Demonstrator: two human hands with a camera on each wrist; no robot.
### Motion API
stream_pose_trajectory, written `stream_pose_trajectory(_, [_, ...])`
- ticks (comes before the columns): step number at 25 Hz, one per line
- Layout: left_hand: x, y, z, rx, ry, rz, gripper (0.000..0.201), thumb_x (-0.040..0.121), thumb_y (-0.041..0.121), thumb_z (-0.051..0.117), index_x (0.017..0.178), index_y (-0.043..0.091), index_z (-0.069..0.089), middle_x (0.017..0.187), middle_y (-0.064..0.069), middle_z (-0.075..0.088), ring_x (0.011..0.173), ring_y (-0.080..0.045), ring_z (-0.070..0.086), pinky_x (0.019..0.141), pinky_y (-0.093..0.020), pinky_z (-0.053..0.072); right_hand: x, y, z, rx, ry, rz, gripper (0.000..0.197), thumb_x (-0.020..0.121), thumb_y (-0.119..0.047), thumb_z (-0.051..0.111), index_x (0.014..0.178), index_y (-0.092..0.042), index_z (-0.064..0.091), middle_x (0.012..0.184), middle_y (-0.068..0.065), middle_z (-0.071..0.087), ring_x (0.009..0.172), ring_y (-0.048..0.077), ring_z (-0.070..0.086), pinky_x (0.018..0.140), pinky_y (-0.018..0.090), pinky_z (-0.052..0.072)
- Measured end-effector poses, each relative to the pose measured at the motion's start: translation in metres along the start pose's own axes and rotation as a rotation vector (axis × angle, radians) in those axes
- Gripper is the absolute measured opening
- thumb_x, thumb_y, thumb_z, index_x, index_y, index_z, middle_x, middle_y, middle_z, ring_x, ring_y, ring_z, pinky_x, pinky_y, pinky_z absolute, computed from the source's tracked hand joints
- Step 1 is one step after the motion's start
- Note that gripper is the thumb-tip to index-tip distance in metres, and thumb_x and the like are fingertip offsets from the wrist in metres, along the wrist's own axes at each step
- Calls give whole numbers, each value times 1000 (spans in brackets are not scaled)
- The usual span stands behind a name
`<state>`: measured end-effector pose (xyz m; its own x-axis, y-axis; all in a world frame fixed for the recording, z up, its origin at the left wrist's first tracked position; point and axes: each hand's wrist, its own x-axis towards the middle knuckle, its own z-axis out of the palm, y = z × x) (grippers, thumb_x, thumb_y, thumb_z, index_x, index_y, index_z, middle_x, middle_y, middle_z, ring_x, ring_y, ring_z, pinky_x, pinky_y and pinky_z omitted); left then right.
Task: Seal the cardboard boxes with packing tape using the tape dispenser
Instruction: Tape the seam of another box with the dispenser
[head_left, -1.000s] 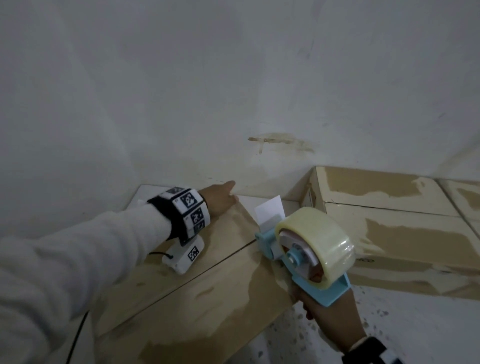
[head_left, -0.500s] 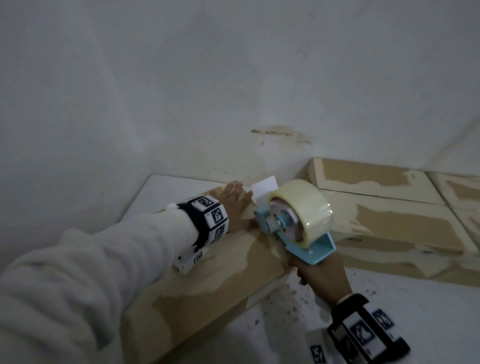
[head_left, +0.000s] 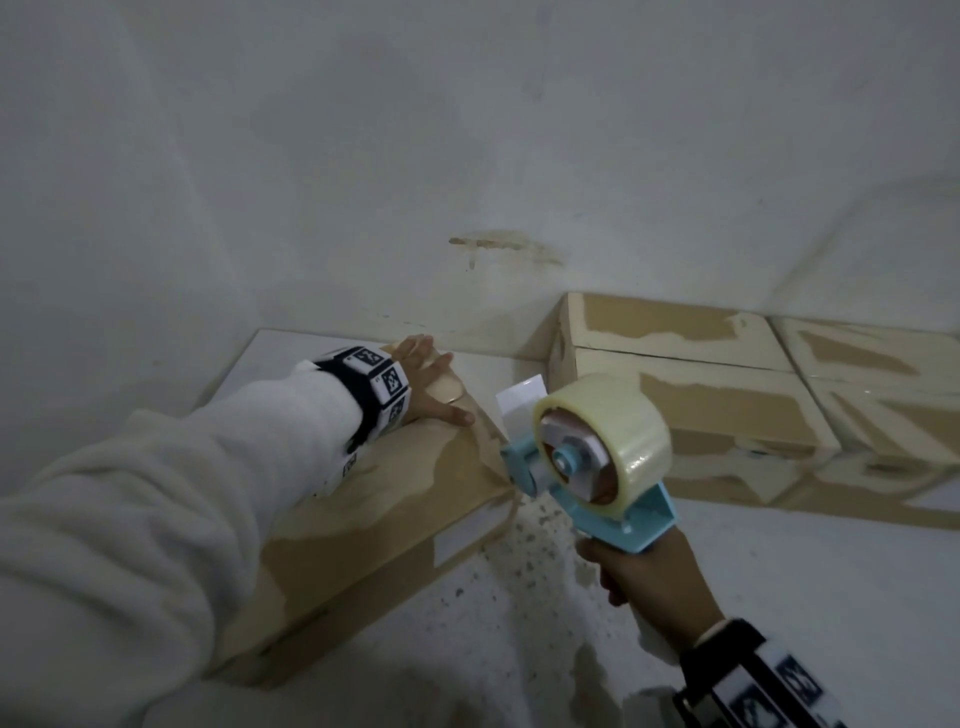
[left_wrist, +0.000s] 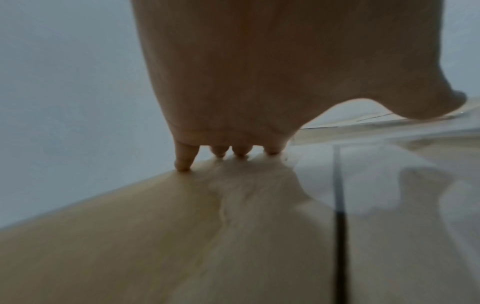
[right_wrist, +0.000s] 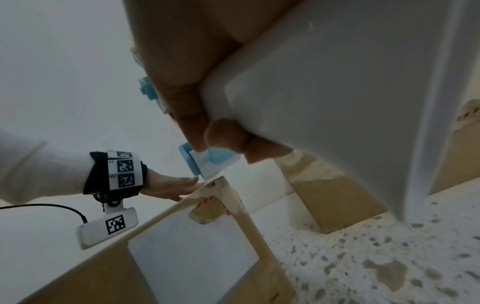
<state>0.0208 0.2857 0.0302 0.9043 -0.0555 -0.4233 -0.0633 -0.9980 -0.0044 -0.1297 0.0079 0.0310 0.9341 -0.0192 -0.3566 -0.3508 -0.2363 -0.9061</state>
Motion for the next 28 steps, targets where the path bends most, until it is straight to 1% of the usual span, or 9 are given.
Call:
stream_pose_trajectory(3, [-24, 20, -15, -71, -69, -35, 116, 68, 80, 49, 150, 22, -8, 158, -6, -19, 146, -29, -15, 118, -50, -1, -2, 3, 2, -8, 7, -43, 15, 72, 7, 67, 71, -6, 60, 52, 10, 55, 48, 22, 46, 47, 30, 40])
stream_pose_trajectory(5, [-49, 45, -10, -55, -32, 48, 116, 71, 66, 62, 151, 18, -6, 158, -8, -16, 146, -29, -13, 116, -51, -1, -2, 5, 0, -17, 6, -70, 15, 71, 7, 68, 70, -7, 60, 54, 12, 57, 49, 23, 49, 48, 31, 42])
stream_pose_trajectory(7, [-72, 71, 11, 72, 8, 107, 119, 68, 65, 67, 151, 19, -5, 158, -8, -17, 146, -30, -14, 115, -57, -2, -3, 7, -3, -28, -5, -79, 16, 71, 6, 68, 68, -7, 60, 53, 11, 57, 49, 24, 49, 49, 32, 43])
stream_pose_trajectory(9, [-82, 87, 33, 136, 12, 121, 107, 74, 67, 57, 151, 22, -2, 158, -6, -17, 145, -30, -18, 112, -62, -3, -3, 6, -4, -25, -18, -84, 17, 71, 6, 68, 66, -8, 59, 55, 13, 57, 50, 24, 49, 51, 33, 42])
stream_pose_trajectory(11, [-82, 95, 45, 91, 62, 121, 83, 88, 57, 44, 151, 23, 2, 159, -4, -13, 145, -30, -17, 113, -62, -2, -3, 4, -3, -22, -32, -87, 17, 70, 5, 68, 66, -10, 59, 58, 15, 59, 51, 24, 49, 53, 33, 42])
stream_pose_trajectory(13, [-79, 98, 48, 67, 103, 96, 70, 95, 49, 35, 151, 24, 1, 159, -4, -11, 146, -30, -15, 114, -60, -1, 0, 0, 1, -38, -48, -89, 17, 70, 4, 67, 65, -11, 59, 59, 15, 59, 51, 24, 49, 53, 34, 42])
stream_pose_trajectory(17, [-65, 89, 49, 28, 150, 17, 68, 96, 51, 30, 150, 26, -2, 159, -1, -12, 146, -28, -16, 114, -61, 2, 15, -16, 9, -99, -108, -144, 18, 70, 0, 65, 66, -14, 55, 57, 14, 53, 49, 23, 45, 51, 34, 40])
stream_pose_trajectory(22, [-54, 77, 55, 11, 177, 30, 67, 94, 52, 28, 150, 29, 0, 159, 2, -9, 146, -28, -14, 112, -64, 3, 22, -20, 0, -118, -133, -139, 16, 71, 0, 66, 67, -13, 57, 55, 11, 53, 49, 22, 46, 51, 32, 40])
stream_pose_trajectory(28, [-55, 78, 55, 38, 216, 35, 63, 96, 50, 28, 150, 31, 1, 159, 1, -14, 146, -30, -13, 110, -66, 4, 3, 8, -22, -8, -119, -51, 19, 72, 6, 66, 71, -10, 57, 43, -4, 53, 44, 17, 44, 47, 29, 37])
